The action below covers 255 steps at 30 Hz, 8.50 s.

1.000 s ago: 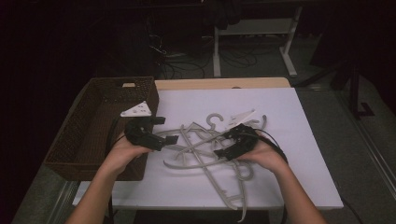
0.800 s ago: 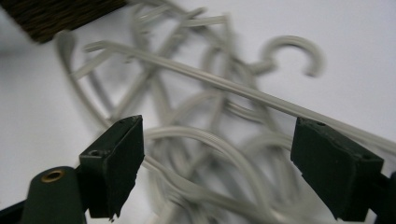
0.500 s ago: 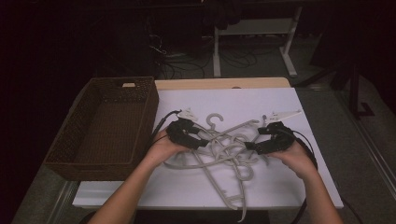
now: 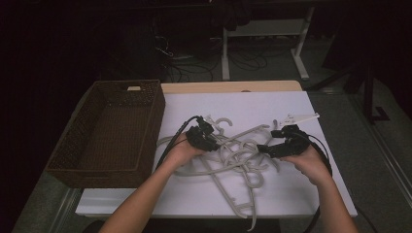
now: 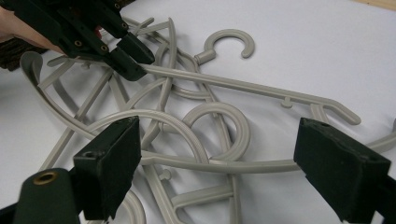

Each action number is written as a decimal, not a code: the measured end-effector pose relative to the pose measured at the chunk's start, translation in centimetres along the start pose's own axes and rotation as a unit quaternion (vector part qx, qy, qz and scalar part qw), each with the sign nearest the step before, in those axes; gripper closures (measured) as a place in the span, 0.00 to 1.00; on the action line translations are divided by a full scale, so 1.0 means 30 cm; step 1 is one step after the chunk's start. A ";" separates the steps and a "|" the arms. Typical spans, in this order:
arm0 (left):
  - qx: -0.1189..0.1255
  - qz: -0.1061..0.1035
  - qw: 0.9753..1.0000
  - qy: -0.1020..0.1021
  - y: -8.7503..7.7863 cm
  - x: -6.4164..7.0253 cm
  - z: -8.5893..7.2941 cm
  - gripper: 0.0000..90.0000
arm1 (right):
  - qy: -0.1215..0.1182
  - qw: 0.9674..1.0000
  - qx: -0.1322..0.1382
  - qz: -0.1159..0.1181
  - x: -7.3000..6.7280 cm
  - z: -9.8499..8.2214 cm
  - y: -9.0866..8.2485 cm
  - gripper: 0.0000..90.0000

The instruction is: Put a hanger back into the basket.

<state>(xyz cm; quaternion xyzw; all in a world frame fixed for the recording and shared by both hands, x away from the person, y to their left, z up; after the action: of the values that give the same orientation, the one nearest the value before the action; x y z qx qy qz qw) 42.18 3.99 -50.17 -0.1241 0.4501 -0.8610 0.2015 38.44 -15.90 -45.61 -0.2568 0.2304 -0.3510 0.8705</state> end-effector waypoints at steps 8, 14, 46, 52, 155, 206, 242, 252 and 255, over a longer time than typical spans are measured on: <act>-0.006 -0.009 1.000 -0.001 0.009 0.007 -0.003 0.89 | -0.001 1.000 0.010 -0.003 0.002 0.010 -0.008 0.17; 0.007 -0.007 1.000 -0.002 -0.031 0.014 0.005 0.90 | 0.001 1.000 0.022 -0.007 0.007 0.020 -0.022 0.18; 0.065 0.081 0.985 -0.135 -0.154 -0.160 -0.140 0.72 | 0.000 1.000 0.019 -0.013 0.014 0.017 -0.017 0.18; 0.086 0.050 0.989 -0.106 -0.198 -0.090 -0.117 0.57 | 0.001 1.000 0.017 -0.013 0.012 0.016 -0.014 0.18; 0.098 0.061 0.991 -0.074 -0.915 -0.308 -0.393 0.91 | 0.032 0.999 0.017 -0.037 0.061 -0.113 -0.024 0.09; 0.097 0.066 0.982 -0.150 -0.831 -0.419 -0.580 0.31 | 0.017 0.999 0.010 -0.037 0.053 -0.096 -0.012 0.09; 0.090 0.029 0.994 -0.058 -0.271 -0.026 -0.015 1.00 | 0.008 1.000 0.011 -0.026 0.047 -0.088 -0.011 0.09; 0.036 0.048 0.993 -0.097 -0.067 -0.114 -0.058 1.00 | 0.006 1.000 0.009 -0.022 0.047 -0.092 -0.012 0.09; 0.024 0.062 0.993 -0.097 -0.036 -0.139 -0.063 1.00 | 0.008 1.000 0.010 -0.023 0.047 -0.090 -0.012 0.09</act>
<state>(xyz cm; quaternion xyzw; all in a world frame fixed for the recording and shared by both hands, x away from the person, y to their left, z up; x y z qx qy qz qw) 44.88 7.83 -50.49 -0.1740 0.4149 -0.8411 0.3000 37.61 -17.93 -47.76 -0.2502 0.2276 -0.3757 0.8628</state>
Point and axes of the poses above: each handheld gripper's, and its own axes: y roughly forward along the jaws, z roughly out of its top, x roughly to its right, the point moved 9 cm from there along y, roughly forward along the jaws, and after that the axes turned 4 degrees about y, right-handed, at the moved point
